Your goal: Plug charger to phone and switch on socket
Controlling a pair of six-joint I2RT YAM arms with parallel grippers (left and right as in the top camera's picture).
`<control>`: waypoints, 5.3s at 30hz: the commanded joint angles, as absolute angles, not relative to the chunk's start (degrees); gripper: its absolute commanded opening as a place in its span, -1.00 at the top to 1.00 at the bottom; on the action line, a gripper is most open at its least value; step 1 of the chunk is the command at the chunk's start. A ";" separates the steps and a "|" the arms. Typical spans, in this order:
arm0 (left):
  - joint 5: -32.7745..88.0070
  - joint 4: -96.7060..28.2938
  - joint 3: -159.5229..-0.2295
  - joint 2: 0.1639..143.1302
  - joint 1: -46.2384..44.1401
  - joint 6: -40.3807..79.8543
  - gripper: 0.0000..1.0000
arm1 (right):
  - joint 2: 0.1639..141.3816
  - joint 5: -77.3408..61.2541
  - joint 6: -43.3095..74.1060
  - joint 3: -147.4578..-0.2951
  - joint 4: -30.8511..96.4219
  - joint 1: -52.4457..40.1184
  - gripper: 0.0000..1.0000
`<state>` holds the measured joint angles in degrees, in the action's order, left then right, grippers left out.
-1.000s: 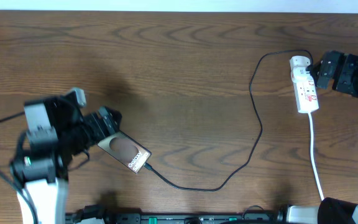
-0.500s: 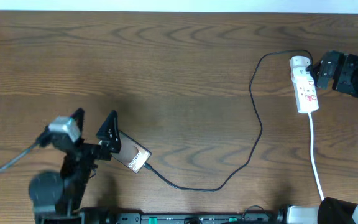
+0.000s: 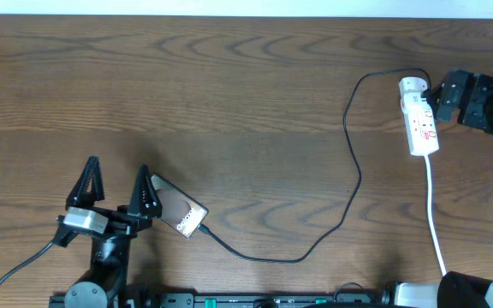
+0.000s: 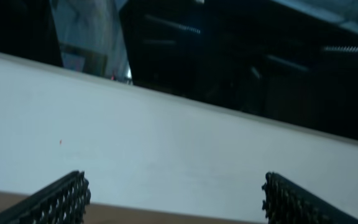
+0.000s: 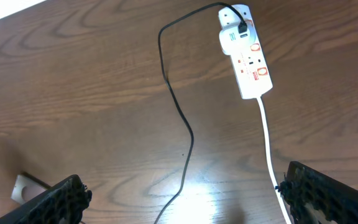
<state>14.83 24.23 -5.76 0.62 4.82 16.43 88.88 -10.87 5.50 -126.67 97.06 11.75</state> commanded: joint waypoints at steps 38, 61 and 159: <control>4.89 -3.79 -0.23 0.12 5.08 12.05 -0.78 | 89.10 -11.05 5.74 -126.74 97.14 11.38 -0.99; 4.89 -3.79 -0.23 0.23 5.08 12.05 -0.77 | 89.10 -11.05 5.74 -126.74 97.14 11.35 -0.98; 4.89 -3.79 -0.23 0.23 5.08 12.05 -0.77 | 0.32 -13.65 -8.64 -0.32 3.25 1.04 -0.99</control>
